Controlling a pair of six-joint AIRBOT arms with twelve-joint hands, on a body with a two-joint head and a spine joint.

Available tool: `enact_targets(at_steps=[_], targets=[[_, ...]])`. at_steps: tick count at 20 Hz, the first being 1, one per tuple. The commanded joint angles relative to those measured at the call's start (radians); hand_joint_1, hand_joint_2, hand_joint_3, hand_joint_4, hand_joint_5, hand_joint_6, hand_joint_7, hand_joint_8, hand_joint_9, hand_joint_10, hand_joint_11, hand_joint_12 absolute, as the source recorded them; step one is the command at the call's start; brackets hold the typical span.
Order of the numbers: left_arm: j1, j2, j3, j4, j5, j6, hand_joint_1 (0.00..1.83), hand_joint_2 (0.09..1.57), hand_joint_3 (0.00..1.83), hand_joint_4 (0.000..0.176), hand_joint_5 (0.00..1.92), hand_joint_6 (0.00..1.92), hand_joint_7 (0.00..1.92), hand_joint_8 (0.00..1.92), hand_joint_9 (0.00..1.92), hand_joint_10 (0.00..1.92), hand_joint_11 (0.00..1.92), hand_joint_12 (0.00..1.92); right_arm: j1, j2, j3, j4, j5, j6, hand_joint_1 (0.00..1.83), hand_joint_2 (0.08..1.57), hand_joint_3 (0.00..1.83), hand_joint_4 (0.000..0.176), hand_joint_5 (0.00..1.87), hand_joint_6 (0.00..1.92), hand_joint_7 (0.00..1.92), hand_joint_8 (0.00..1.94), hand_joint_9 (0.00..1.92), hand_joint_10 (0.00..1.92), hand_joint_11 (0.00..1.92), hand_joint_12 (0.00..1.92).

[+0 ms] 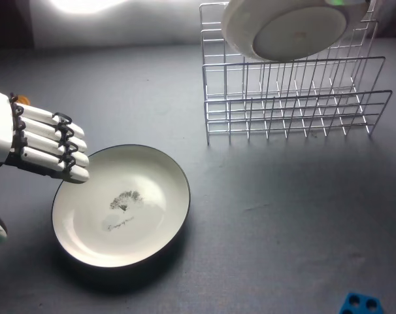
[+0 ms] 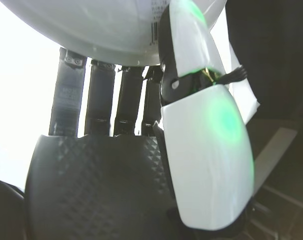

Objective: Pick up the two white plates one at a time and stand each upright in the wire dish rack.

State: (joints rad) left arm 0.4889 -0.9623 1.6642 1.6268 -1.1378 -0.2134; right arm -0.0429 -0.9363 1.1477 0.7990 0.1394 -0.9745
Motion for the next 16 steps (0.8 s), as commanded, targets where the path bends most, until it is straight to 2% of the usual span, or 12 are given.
enact_targets(at_steps=[1, 4, 7, 9, 10, 11, 12, 14, 16], targets=[[-0.009, 0.002, 0.007, -0.069, -0.026, 0.0, 0.0, 1.07, 0.0, 0.0, 0.16, 0.0, 0.13, 0.0, 0.09, 0.0, 0.0, 0.2, 0.024, 0.009, 0.008, 0.015, 0.099, 0.015, 1.37, 1.13, 0.0, 0.0, 0.87, 1.11, 0.98, 0.93, 0.92, 1.2, 0.74, 1.17], [-0.009, -0.002, 0.006, -0.069, -0.014, 0.0, 0.0, 1.07, 0.0, 0.0, 0.17, 0.0, 0.15, 0.01, 0.11, 0.0, 0.0, 0.23, 0.04, 0.01, 0.025, 0.038, 0.033, 0.015, 1.37, 1.13, 0.0, 0.0, 0.86, 1.12, 0.98, 0.92, 0.92, 1.2, 0.75, 1.17], [-0.009, -0.008, 0.0, -0.068, 0.005, 0.0, 0.0, 1.07, 0.0, 0.0, 0.15, 0.0, 0.12, 0.0, 0.07, 0.0, 0.0, 0.17, 0.048, 0.014, 0.037, 0.038, 0.0, 0.015, 1.37, 1.13, 0.0, 0.0, 0.85, 1.15, 0.95, 0.96, 0.91, 1.21, 0.74, 1.18], [-0.007, -0.009, -0.008, -0.068, 0.013, 0.0, 0.0, 1.07, 0.0, 0.0, 0.15, 0.0, 0.12, 0.0, 0.07, 0.0, 0.0, 0.18, 0.048, 0.014, 0.051, 0.038, -0.02, 0.016, 1.37, 1.12, 0.0, 0.0, 0.88, 1.1, 0.98, 0.91, 0.92, 1.19, 0.73, 1.17], [-0.007, -0.009, -0.012, -0.068, 0.016, 0.0, 0.0, 1.07, 0.0, 0.0, 0.14, 0.0, 0.11, 0.0, 0.07, 0.0, 0.0, 0.18, 0.048, 0.013, 0.059, 0.038, -0.034, 0.016, 1.24, 1.14, 0.0, 0.0, 0.88, 1.14, 0.98, 0.98, 0.96, 0.78, 0.73, 1.15], [-0.006, -0.011, -0.015, -0.068, 0.02, 0.0, 0.0, 1.07, 0.0, 0.0, 0.15, 0.0, 0.12, 0.0, 0.07, 0.0, 0.0, 0.18, 0.048, 0.013, 0.071, 0.041, -0.056, 0.017, 1.34, 1.12, 0.01, 0.0, 0.88, 1.11, 0.99, 0.92, 0.94, 1.09, 0.74, 1.15], [-0.003, -0.013, -0.016, -0.068, 0.024, 0.0, 0.0, 1.07, 0.0, 0.0, 0.14, 0.0, 0.11, 0.0, 0.07, 0.0, 0.0, 0.16, 0.046, 0.013, 0.078, 0.045, -0.069, 0.018, 1.36, 1.13, 0.0, 0.0, 0.87, 1.12, 0.98, 0.93, 0.93, 1.16, 0.75, 1.15], [0.003, -0.018, -0.015, -0.068, 0.038, -0.002, 0.0, 1.07, 0.0, 0.0, 0.17, 0.0, 0.14, 0.0, 0.1, 0.0, 0.0, 0.22, 0.045, 0.013, 0.087, 0.051, -0.08, 0.019, 1.37, 1.13, 0.0, 0.0, 0.86, 1.13, 0.96, 0.96, 0.91, 1.21, 0.73, 1.19], [0.006, -0.023, -0.015, -0.068, 0.045, -0.007, 0.0, 1.06, 0.0, 0.0, 0.17, 0.0, 0.14, 0.0, 0.09, 0.0, 0.0, 0.18, 0.045, 0.01, 0.096, 0.052, -0.082, 0.021, 1.36, 1.14, 0.0, 0.0, 0.84, 1.16, 0.94, 0.98, 0.88, 1.24, 0.71, 1.21]])
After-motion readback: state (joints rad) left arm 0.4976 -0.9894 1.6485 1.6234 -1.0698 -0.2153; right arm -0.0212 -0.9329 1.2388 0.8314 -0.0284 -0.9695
